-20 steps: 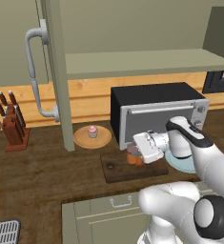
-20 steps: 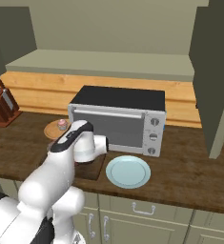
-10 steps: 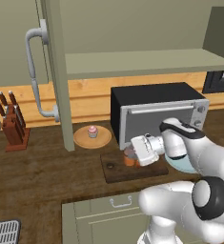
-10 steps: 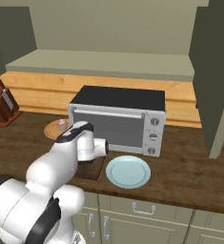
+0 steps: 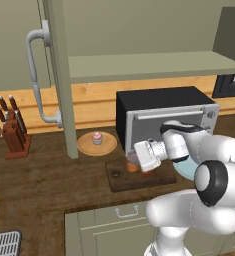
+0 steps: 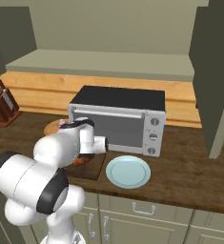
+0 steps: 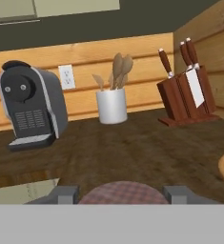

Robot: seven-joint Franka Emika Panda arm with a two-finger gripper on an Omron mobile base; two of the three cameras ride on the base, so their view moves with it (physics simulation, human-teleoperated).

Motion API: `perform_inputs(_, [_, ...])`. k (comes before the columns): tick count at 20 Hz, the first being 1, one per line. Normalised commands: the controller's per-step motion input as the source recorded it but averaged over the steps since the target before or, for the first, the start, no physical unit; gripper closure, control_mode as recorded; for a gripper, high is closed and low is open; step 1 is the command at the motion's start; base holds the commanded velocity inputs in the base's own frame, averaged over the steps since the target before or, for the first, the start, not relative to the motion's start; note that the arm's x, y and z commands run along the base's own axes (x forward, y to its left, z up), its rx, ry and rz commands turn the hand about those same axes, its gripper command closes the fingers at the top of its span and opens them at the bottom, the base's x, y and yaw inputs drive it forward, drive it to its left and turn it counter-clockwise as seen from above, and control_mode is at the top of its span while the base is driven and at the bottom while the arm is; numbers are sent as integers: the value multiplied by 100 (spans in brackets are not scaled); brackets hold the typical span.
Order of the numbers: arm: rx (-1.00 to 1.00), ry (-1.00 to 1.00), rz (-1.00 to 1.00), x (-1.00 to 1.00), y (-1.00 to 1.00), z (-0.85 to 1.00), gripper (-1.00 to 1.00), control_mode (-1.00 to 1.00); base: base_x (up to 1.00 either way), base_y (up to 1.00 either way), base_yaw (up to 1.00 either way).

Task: From the different types of pastries on the counter, select a croissant and place it on the cutting board. Then retrieve a jar of jam from the cabinet and place it alongside the croissant on the cutting board.

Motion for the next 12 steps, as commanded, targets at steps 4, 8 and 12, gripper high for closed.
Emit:
perform_inputs(4, [-6, 0, 0, 22, 11, -37, 100, -100, 0, 0, 0])
perform_inputs(8, [0, 0, 0, 20, 3, -6, 100, -100, 0, 0, 0])
perform_inputs(12, [-2, 0, 0, 32, 12, -5, -100, -100, 0, 0, 0])
